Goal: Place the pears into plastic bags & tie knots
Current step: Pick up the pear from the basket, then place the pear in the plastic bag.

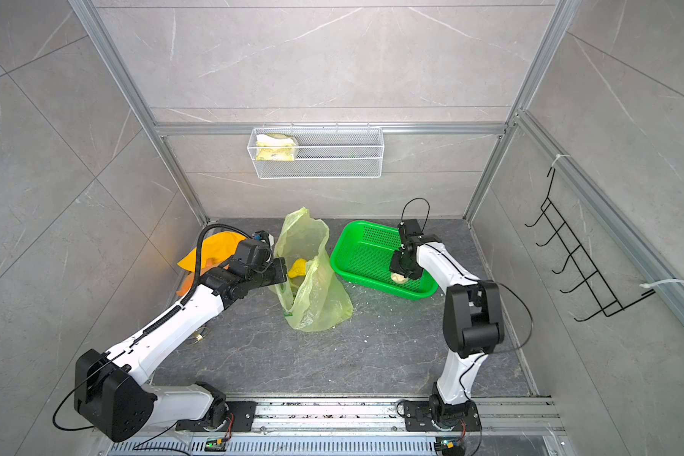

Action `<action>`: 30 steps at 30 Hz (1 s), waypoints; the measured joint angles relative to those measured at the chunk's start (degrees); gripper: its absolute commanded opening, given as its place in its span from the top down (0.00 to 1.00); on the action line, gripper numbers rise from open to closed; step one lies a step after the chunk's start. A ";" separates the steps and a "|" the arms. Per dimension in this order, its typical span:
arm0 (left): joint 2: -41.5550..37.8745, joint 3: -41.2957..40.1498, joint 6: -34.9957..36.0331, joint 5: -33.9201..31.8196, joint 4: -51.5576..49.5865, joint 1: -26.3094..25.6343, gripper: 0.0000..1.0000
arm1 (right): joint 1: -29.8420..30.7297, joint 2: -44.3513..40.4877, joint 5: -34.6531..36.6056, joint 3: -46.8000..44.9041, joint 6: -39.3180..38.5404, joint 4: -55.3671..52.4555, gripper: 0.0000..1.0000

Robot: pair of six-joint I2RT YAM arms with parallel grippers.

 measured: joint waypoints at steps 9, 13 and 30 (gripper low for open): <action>0.00 -0.02 -0.02 1.03 1.01 -0.04 1.00 | 14.75 -6.38 -6.34 20.15 0.48 1.33 0.58; 0.00 -0.02 -0.13 1.03 1.20 -0.26 1.00 | 23.30 -2.29 -7.98 30.64 0.50 1.66 0.58; -0.87 -0.26 -1.29 0.28 1.22 -0.37 1.00 | 30.23 16.61 -7.74 46.88 0.17 -5.14 0.01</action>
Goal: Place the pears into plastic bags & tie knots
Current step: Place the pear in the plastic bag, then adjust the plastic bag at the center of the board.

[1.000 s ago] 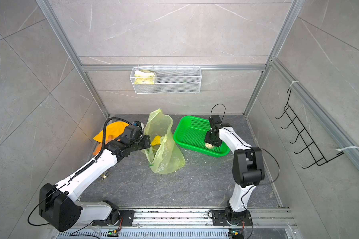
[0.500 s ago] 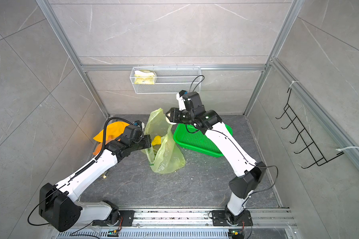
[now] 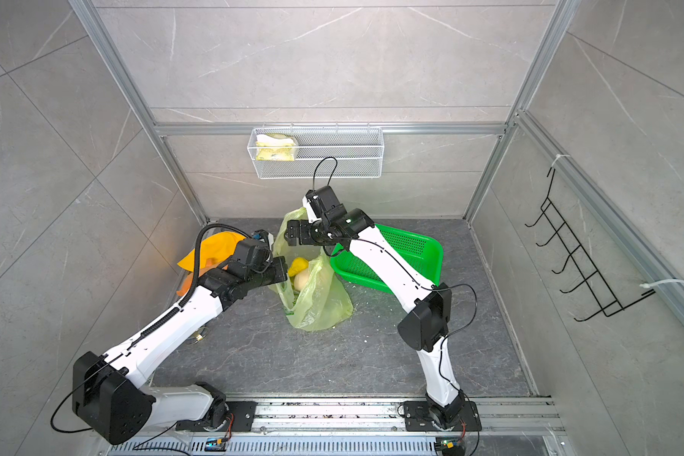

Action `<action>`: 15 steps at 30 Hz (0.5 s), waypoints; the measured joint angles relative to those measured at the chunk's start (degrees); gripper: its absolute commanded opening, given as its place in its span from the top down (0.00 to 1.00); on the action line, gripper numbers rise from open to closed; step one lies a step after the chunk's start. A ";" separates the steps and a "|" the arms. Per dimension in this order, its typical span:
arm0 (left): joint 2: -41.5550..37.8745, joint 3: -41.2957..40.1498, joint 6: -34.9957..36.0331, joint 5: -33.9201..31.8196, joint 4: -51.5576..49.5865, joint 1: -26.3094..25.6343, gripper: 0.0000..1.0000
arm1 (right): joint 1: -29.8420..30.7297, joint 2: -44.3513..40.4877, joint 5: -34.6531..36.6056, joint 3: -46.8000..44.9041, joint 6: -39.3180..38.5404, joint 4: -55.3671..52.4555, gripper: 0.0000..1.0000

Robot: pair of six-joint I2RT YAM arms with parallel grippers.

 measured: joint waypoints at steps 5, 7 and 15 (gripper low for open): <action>-0.15 -0.59 -1.07 -0.85 0.07 0.00 1.00 | 0.02 -14.29 2.45 -13.38 -1.14 0.85 0.01; -0.57 -1.20 -1.51 -0.96 0.26 0.00 1.00 | 0.07 -23.61 3.87 -22.45 -0.76 1.55 0.01; -1.40 -2.38 -2.40 -1.05 1.49 0.00 1.00 | 5.70 -36.63 6.23 -38.64 6.34 7.74 0.01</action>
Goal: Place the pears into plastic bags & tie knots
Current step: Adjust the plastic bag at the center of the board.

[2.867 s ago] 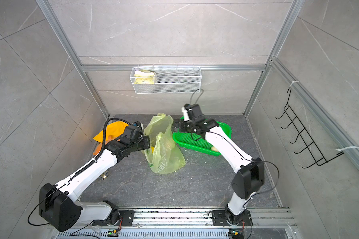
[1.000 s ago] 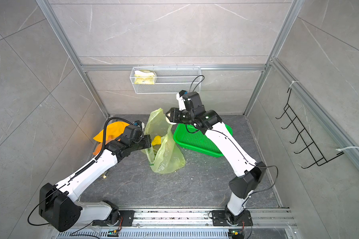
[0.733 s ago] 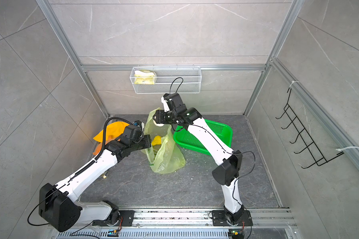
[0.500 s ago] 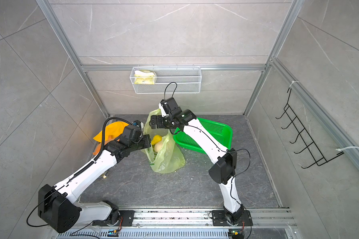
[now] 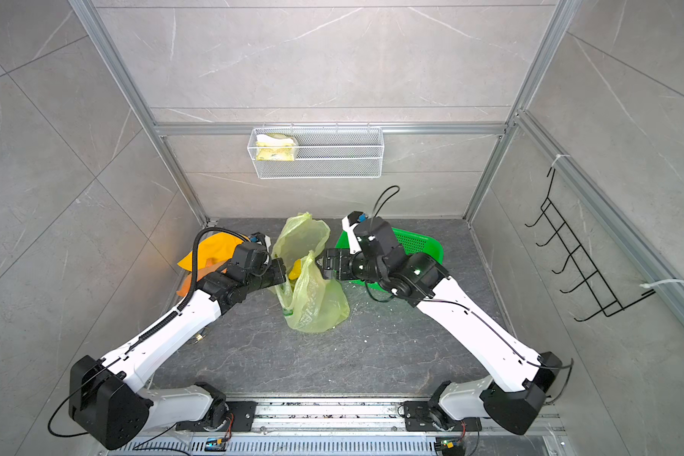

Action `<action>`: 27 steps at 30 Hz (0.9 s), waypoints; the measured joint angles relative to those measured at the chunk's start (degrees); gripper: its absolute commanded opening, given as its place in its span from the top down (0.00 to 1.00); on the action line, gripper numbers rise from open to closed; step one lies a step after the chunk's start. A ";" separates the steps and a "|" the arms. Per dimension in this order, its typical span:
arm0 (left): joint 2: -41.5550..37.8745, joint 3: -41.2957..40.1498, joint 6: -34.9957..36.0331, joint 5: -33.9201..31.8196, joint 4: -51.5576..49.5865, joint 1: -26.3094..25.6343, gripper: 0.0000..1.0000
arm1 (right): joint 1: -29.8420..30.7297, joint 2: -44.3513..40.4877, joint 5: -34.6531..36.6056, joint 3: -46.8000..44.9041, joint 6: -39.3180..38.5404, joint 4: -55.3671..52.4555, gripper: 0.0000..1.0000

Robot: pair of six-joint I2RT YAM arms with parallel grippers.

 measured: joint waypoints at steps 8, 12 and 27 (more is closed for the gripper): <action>-1.03 -2.99 -2.43 -1.07 1.73 -0.59 1.00 | 3.74 16.63 1.36 3.96 1.46 3.26 0.68; -3.98 -6.05 -5.20 -2.93 2.10 -2.89 1.00 | 1.22 16.83 4.13 5.38 -0.28 2.27 1.00; -12.68 -9.57 -7.34 -15.47 7.41 -16.96 0.23 | -12.68 13.70 3.82 11.28 -11.45 -5.01 1.00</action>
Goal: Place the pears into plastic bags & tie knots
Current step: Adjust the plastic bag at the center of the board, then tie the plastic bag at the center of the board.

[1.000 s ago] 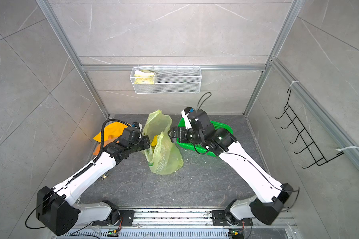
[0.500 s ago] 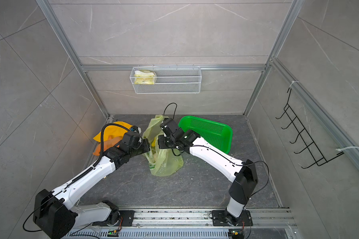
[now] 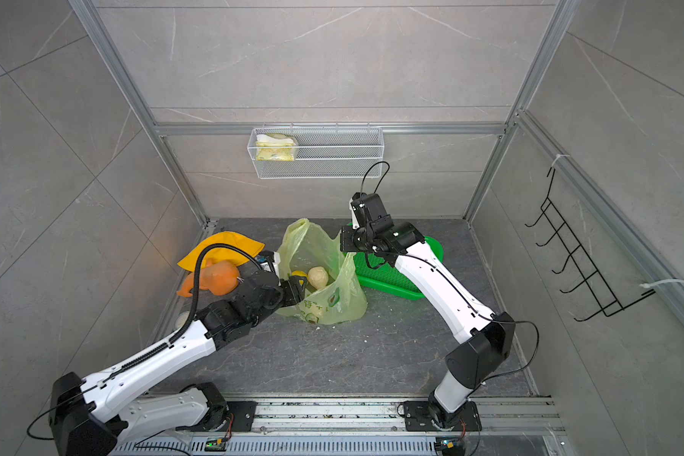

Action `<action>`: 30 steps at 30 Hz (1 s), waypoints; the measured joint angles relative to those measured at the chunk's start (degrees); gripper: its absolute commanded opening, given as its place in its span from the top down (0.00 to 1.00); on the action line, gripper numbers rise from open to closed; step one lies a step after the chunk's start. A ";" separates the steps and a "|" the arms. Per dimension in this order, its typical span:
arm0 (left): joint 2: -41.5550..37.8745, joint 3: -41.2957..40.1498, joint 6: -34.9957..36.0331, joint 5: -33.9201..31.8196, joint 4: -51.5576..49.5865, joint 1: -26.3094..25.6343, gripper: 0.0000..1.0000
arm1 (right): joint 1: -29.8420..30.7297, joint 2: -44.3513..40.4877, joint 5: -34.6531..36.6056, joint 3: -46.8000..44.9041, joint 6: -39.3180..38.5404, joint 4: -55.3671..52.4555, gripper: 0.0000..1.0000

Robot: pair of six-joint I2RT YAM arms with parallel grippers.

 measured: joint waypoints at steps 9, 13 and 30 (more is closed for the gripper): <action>-8.66 4.31 14.93 -6.51 0.42 0.11 0.07 | 0.00 -2.80 -0.17 -1.55 -2.95 -2.67 0.97; -4.98 4.52 22.03 -4.52 2.01 0.17 0.03 | 0.00 -3.67 -0.44 -2.08 -3.30 -2.75 0.97; 7.41 5.38 30.88 -4.85 12.52 8.26 1.00 | 0.00 -5.57 -2.43 -3.54 -3.98 -4.46 0.34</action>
